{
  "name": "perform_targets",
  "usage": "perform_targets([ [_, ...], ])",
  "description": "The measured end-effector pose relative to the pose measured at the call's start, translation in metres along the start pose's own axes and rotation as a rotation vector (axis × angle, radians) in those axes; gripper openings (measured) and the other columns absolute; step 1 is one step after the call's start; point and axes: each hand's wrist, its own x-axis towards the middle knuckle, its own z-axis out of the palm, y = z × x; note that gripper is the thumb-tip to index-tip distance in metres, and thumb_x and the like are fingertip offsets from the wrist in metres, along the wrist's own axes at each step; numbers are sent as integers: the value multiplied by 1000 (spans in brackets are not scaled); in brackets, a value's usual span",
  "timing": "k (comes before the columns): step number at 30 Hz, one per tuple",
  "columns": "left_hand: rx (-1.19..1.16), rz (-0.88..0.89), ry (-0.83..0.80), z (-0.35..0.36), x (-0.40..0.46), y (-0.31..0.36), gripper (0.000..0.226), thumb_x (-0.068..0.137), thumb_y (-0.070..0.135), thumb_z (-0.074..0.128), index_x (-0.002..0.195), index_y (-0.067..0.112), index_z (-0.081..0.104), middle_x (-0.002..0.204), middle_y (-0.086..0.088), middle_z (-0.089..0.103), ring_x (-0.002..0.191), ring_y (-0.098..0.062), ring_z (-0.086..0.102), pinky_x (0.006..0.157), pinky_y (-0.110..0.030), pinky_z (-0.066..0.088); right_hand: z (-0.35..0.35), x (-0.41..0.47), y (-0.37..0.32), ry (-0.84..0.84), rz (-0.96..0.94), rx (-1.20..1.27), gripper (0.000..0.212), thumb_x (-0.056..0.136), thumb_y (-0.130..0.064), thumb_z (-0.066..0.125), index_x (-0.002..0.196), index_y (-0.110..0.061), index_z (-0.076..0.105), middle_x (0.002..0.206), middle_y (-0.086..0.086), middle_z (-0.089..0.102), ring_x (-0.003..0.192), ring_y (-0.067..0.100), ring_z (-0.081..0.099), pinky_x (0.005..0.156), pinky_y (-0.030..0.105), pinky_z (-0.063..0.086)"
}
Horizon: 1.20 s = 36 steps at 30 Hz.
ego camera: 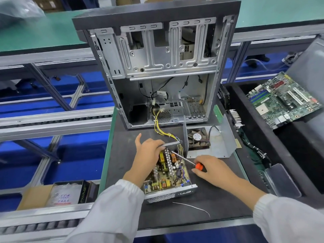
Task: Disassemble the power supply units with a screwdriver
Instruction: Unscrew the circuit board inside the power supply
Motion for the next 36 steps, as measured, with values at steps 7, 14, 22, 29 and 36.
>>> perform_targets([
  [7,-25,-26,-36,-7,-4,1,23,101,28,48,112,25,69,97,6,68,112,-13,53,116,-41,-11,-9,-11,15,-36,-71,103,17,98,-45,42,101,-31,52,75,-19,55,65,4,59,69,27,49],
  [14,-161,273,76,-20,-17,22,43,89,30,67,131,29,54,125,10,49,121,-6,38,107,-31,15,-23,-14,16,-138,-81,322,30,94,-44,50,123,-43,53,113,-14,62,102,4,57,87,16,44],
  [22,-18,473,126,-36,-18,27,10,88,23,68,92,18,76,71,14,59,79,-18,62,104,-48,24,-68,-1,-8,-128,-164,579,30,83,-21,75,100,-33,53,96,-21,69,93,-5,58,84,33,47],
  [29,-579,143,62,-43,-17,23,19,94,18,62,82,30,72,64,9,68,66,-2,62,75,-12,44,-102,0,-18,31,-274,1359,26,80,-11,69,106,-9,64,120,18,64,69,26,64,60,27,53],
  [36,76,67,-28,-38,-20,20,51,81,45,72,125,28,51,111,16,58,107,-9,50,100,-32,24,-110,5,-25,387,-279,1227,15,89,-17,60,100,-7,56,97,13,71,46,18,49,47,24,42],
])
